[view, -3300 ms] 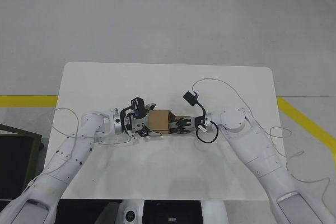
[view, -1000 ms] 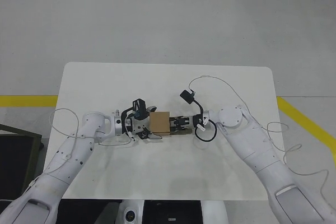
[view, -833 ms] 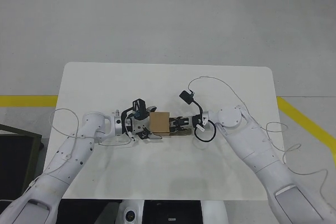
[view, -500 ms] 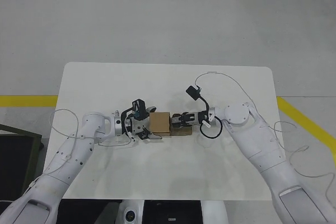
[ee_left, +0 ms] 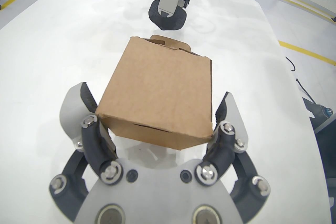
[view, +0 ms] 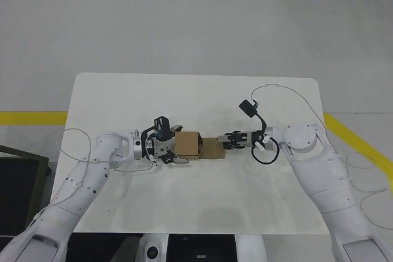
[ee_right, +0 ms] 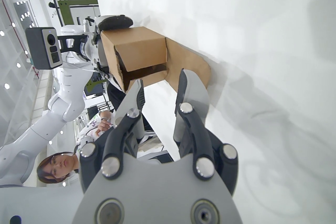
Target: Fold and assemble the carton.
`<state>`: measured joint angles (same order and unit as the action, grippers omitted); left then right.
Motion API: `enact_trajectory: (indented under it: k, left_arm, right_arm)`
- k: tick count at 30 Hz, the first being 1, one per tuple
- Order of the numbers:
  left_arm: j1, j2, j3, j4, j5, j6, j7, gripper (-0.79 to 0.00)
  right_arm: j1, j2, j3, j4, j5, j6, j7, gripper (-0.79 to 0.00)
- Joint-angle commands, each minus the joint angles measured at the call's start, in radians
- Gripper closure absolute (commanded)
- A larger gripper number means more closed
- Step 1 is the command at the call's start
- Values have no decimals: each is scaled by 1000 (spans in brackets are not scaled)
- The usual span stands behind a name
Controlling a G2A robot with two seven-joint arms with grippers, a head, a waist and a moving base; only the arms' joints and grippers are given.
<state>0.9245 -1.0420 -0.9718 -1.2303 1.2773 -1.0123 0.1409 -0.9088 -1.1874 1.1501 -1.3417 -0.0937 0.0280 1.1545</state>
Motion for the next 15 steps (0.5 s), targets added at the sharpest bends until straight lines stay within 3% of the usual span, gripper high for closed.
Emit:
enact_trajectory:
  k: [1, 15]
  left_arm:
    - [0, 0, -1, 1, -2, 0, -1, -785]
    - [2, 0, 3, -1, -4, 0, -6, -785]
  right_arm:
    - [-15, 5, 8, -12, -5, 8, 0, -249]
    - [-46, 17, 0, 5, -25, -4, -30, -326]
